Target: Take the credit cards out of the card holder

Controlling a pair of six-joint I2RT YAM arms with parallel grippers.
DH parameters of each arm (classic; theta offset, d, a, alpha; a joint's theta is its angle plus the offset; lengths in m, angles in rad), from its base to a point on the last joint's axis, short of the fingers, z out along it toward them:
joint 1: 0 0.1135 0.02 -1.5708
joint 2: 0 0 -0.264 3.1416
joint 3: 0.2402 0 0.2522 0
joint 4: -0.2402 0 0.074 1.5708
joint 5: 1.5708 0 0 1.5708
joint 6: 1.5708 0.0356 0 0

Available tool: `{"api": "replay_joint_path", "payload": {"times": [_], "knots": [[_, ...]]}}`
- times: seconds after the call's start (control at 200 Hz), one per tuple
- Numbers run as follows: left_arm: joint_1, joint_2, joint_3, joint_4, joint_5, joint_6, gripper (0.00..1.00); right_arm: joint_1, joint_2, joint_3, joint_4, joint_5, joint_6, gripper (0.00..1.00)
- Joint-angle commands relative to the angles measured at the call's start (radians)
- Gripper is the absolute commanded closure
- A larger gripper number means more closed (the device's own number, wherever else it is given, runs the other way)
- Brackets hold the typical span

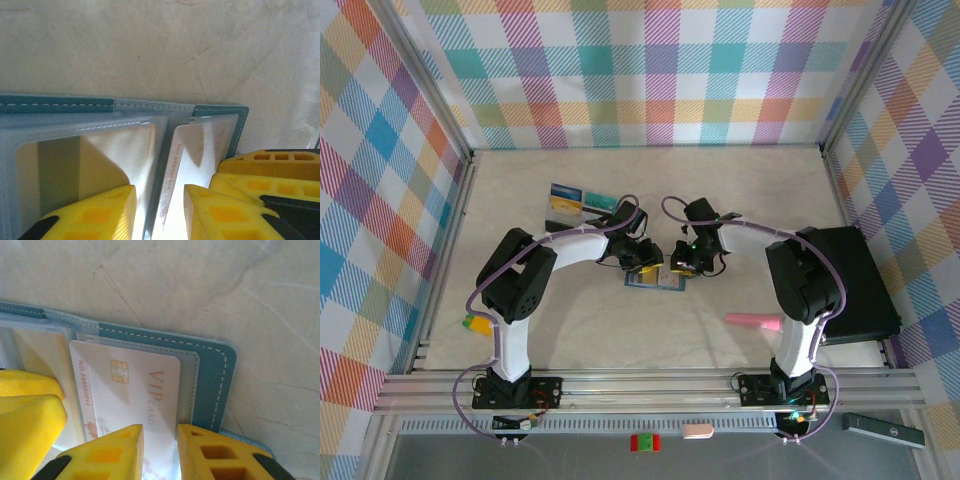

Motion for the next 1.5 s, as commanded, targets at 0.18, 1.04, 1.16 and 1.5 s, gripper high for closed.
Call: {"api": "replay_joint_path", "payload": {"times": [0.18, 1.04, 1.16, 1.5], "knots": [[-0.001, 0.018, -0.037, -0.04, -0.012, 0.041, 0.76, -0.004, 0.059, 0.013, 0.013, -0.04, -0.023, 0.76], [-0.001, 0.038, 0.041, -0.032, 0.102, 0.142, 0.85, -0.011, 0.072, 0.009, 0.012, -0.039, -0.029, 0.78], [-0.001, 0.038, 0.04, -0.027, 0.112, 0.142, 0.86, -0.012, 0.072, 0.008, 0.013, -0.04, -0.029, 0.78], [0.009, 0.002, 0.016, -0.058, 0.07, 0.174, 0.98, -0.016, 0.07, -0.005, 0.013, -0.016, -0.02, 0.78]]}}
